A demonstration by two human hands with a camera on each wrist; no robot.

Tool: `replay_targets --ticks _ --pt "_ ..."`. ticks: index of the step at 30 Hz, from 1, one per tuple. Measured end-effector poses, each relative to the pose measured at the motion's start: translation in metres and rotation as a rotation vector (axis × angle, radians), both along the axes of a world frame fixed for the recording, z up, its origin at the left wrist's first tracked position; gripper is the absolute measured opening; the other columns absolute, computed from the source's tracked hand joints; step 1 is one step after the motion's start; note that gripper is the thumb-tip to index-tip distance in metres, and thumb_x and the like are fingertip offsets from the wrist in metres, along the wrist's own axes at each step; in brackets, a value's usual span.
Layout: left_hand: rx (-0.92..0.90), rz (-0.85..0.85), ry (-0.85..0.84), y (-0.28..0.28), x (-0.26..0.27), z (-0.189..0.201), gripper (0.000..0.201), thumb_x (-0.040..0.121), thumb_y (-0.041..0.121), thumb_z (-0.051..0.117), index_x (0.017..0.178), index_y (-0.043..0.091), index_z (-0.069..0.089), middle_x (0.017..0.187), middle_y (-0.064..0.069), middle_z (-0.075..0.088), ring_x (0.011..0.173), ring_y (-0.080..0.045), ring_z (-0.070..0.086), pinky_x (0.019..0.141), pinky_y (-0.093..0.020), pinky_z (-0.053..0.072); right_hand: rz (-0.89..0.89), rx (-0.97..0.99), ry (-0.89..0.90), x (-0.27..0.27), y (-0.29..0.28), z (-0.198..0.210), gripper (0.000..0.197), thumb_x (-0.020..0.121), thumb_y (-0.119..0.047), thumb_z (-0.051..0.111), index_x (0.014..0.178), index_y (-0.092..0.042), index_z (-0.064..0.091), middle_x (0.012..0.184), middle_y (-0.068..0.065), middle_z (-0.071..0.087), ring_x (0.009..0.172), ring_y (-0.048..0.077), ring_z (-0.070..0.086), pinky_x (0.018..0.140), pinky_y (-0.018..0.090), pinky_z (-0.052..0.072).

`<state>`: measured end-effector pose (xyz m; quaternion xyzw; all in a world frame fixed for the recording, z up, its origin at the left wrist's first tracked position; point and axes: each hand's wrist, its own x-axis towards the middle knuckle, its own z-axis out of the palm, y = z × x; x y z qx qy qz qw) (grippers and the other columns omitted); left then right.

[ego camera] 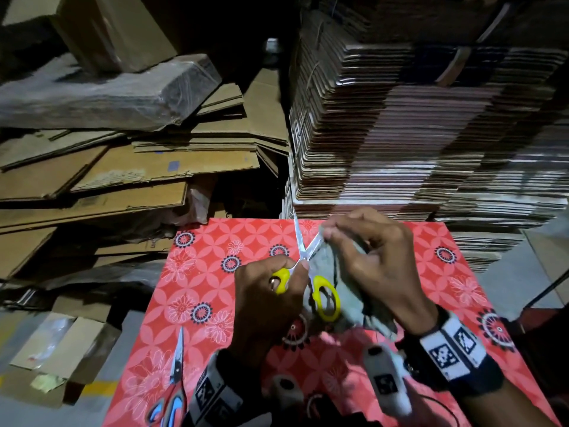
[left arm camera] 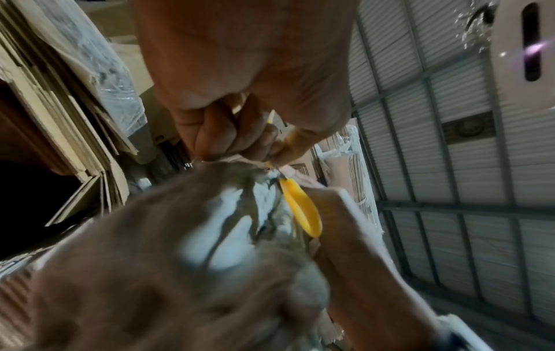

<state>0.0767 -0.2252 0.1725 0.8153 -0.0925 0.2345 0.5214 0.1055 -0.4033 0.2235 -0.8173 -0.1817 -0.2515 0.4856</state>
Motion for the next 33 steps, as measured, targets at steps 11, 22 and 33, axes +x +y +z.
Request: replay_targets --ticks 11,22,33 --pt "0.083 0.027 -0.011 -0.003 0.001 0.002 0.040 0.085 0.020 0.069 0.052 0.007 0.052 0.045 -0.001 0.042 0.044 -0.018 0.041 0.048 -0.029 0.034 0.016 -0.036 0.067 -0.005 -0.002 -0.002 0.018 0.083 -0.009 0.084 0.092 -0.025 0.084 0.074 -0.003 0.062 0.068 0.008 0.061 0.061 0.018 0.044" --pt "0.132 0.044 -0.054 -0.006 -0.005 0.006 0.044 0.086 0.028 0.064 0.050 0.009 0.048 0.045 0.003 0.032 0.041 -0.019 0.034 0.045 -0.033 0.027 0.010 0.002 0.136 -0.002 -0.006 -0.001 0.025 0.084 -0.008 0.084 0.090 -0.032 0.083 0.072 0.000 0.061 0.070 0.007 0.060 0.064 0.018 0.044" --pt "0.069 -0.008 -0.020 -0.005 -0.008 0.008 0.047 0.088 0.035 0.063 0.051 0.009 0.051 0.044 0.002 0.038 0.041 -0.013 0.035 0.046 -0.020 0.022 0.086 -0.040 0.043 -0.020 -0.006 -0.005 0.016 0.086 -0.008 0.082 0.093 -0.022 0.085 0.075 0.000 0.061 0.071 0.014 0.063 0.060 0.028 0.048"
